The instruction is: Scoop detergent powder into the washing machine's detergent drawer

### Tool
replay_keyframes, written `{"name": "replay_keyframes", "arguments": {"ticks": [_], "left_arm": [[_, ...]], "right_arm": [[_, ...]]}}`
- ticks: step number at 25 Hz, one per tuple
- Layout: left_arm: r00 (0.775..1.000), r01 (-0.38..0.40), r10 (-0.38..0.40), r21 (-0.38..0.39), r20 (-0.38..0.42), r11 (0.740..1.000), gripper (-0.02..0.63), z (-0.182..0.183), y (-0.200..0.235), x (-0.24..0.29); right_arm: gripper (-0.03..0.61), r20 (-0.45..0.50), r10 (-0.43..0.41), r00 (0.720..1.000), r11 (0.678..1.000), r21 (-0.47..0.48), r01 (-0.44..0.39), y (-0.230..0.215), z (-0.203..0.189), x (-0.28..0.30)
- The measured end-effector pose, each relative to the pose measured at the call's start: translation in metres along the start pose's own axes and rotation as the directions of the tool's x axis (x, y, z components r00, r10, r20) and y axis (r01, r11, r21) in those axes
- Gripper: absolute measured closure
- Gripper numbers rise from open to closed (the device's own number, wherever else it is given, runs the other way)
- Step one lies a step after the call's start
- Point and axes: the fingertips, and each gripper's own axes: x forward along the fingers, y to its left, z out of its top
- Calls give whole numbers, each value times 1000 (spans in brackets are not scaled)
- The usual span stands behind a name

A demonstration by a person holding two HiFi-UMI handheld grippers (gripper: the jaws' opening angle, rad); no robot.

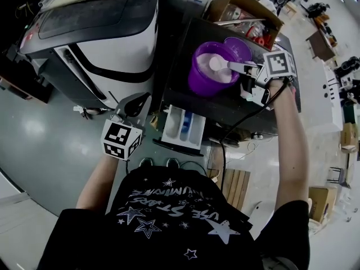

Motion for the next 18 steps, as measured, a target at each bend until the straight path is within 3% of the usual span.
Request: {"name": "replay_keyframes", "arguments": {"ticks": [8, 18], "left_arm": [[999, 35, -35, -4, 7, 999, 614, 1, -7, -1], [992, 125, -125, 6, 11, 992, 614, 1, -12, -11]], "right_arm": [[541, 185, 44, 982, 994, 87, -61, 19, -7, -16], [541, 410, 22, 912, 992, 108, -72, 63, -21, -32]]}}
